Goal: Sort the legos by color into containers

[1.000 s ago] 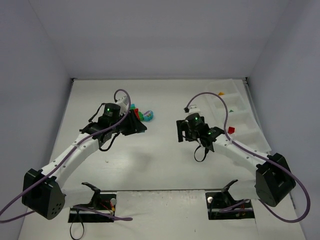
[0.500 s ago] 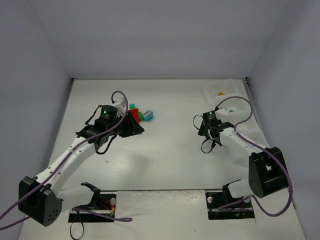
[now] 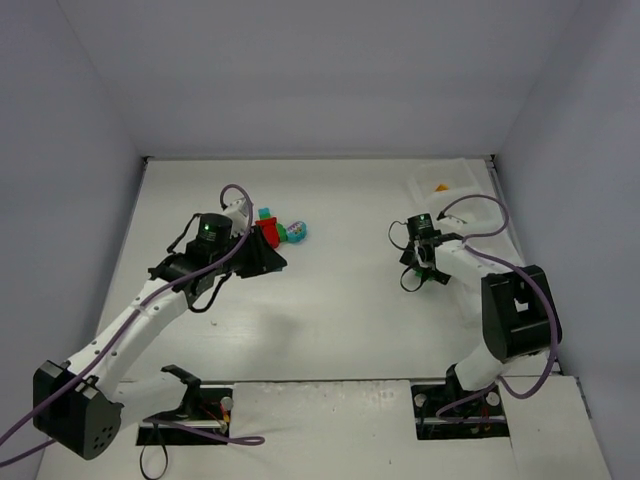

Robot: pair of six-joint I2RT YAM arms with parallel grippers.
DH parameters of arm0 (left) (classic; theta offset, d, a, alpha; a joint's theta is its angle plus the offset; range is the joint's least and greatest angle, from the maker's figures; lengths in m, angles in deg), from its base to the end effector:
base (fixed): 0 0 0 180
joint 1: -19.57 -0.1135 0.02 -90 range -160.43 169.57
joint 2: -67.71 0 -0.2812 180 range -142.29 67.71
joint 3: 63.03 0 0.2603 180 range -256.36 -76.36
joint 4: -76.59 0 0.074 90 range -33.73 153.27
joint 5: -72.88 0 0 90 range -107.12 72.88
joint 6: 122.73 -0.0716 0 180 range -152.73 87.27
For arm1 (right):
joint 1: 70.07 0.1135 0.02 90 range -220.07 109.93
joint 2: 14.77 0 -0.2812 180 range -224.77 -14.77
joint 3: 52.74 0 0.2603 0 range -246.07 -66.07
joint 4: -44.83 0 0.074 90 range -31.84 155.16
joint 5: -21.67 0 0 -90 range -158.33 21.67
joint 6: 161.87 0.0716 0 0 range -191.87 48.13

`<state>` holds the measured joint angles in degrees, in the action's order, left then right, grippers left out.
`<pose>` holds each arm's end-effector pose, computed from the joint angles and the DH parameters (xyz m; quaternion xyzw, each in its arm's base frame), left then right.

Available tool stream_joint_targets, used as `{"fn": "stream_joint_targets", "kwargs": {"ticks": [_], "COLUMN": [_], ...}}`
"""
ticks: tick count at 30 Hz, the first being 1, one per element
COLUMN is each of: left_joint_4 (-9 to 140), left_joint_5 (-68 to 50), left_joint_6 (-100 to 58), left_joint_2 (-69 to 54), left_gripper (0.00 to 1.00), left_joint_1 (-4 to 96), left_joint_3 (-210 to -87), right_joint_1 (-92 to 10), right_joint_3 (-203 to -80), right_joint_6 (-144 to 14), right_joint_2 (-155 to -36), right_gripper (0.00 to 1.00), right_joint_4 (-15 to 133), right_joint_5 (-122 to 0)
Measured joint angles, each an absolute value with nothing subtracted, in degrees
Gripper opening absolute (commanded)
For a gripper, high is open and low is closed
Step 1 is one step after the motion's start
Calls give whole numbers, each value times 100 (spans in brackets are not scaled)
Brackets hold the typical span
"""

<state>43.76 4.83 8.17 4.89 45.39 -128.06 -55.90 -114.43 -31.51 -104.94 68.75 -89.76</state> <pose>0.2336 -0.1428 0.3022 -0.0184 0.8578 -0.4055 0.3152 0.3316 0.0568 0.1591 0.2691 0.8924 -0.0114 0.3621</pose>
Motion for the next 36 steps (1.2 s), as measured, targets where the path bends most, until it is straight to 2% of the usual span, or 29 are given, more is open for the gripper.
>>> {"fn": "stream_joint_targets", "kwargs": {"ticks": [3, 9, 12, 14, 15, 18, 28, 36], "left_joint_4": [4365, 4363, 4363, 4363, 4363, 4363, 4358, 4328], "left_joint_5": [483, 481, 483, 483, 481, 479, 470, 439], "left_joint_6": [819, 819, 821, 821, 821, 824, 841, 845], "left_joint_2": [513, 537, 537, 537, 537, 537, 541, 576], "left_gripper": [0, 0, 0, 0, 0, 0, 0, 0], "left_joint_1": [4539, 4539, 4539, 4539, 4539, 4539, 4539, 4539], "left_joint_3": [-12808, -12808, -12808, -12808, -12806, -12806, -12806, -12806], "right_joint_1": [-5634, -5662, -5662, -5662, -5662, -5660, -5540, -6058], "right_joint_3": [-11443, -11440, -11416, -11394, -11390, -11370, -11486, -12610], "right_joint_6": [-3134, -3179, -3284, -3367, -3389, -3518, -3988, -4718], "right_joint_2": [-10614, -10780, -10798, -10800, -10800, -10809, -10734, -10529], "right_gripper": [72, 58, 44, 27, 12, 0, 0, 1], "right_joint_4": [6868, 6798, 6634, 6494, 6409, 6258, 6197, 6166], "right_joint_5": [-8926, -8740, -8607, -8532, -8489, -8355, -8087, -8296]}}
